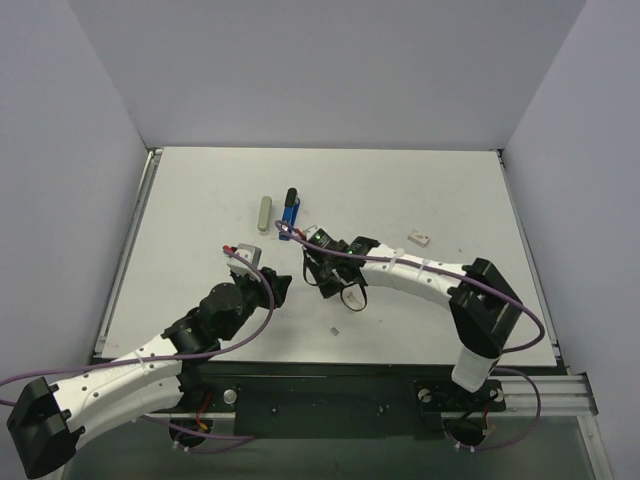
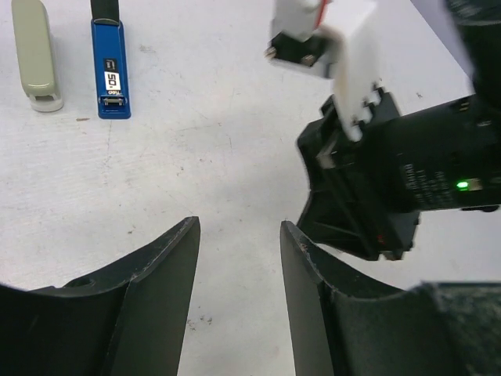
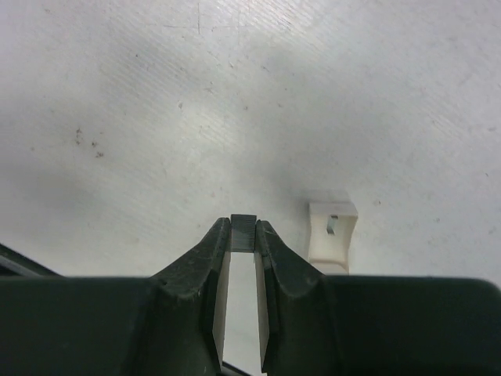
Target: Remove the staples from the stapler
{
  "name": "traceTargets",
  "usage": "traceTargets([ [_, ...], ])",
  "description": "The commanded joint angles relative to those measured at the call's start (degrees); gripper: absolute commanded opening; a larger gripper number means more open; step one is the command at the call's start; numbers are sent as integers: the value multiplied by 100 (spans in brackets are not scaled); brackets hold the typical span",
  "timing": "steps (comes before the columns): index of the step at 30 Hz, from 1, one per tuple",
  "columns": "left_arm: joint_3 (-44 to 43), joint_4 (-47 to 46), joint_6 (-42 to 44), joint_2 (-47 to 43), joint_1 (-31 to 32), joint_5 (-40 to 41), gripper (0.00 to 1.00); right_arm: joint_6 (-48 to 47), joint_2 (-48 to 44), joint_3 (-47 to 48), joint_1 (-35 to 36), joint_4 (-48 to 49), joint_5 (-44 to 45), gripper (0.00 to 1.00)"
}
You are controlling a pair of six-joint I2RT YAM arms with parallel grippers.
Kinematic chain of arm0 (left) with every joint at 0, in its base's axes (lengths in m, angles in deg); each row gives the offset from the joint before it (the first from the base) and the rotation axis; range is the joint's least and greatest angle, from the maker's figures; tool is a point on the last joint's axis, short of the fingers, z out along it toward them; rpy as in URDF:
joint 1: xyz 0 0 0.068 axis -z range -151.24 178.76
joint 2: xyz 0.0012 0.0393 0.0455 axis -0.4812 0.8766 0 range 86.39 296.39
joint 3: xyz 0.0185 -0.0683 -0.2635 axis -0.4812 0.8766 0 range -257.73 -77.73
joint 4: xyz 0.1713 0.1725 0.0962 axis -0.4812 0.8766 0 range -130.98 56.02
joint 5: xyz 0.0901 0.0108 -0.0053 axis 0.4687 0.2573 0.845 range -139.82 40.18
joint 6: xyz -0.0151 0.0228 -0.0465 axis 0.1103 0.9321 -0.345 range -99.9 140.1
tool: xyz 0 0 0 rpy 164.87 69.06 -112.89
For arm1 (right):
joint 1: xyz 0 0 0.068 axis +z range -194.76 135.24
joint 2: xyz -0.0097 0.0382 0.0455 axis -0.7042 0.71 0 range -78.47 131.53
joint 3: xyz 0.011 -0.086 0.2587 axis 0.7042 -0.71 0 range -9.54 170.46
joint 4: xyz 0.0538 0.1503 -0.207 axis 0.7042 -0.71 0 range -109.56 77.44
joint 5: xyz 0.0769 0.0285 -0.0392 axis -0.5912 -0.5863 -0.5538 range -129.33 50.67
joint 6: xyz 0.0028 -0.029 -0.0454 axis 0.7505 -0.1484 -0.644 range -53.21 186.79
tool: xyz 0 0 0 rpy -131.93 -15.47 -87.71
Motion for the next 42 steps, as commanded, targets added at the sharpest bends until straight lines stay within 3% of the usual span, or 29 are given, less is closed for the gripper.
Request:
traceTargets([
  [1, -1, -279, -63, -75, -7, -7, 56, 458, -740, -444, -37, -293, 171, 4],
  [10, 8, -262, -63, -119, -7, -16, 56, 731, -1206, -1245, -46, -302, 118, 4],
  [31, -10, -314, -72, 30, -7, 2, 56, 1004, -486, -1526, -89, -38, 152, 4],
  [42, -27, -332, -63, 144, -15, -16, 56, 1303, -459, -1728, -590, 41, 610, 4],
])
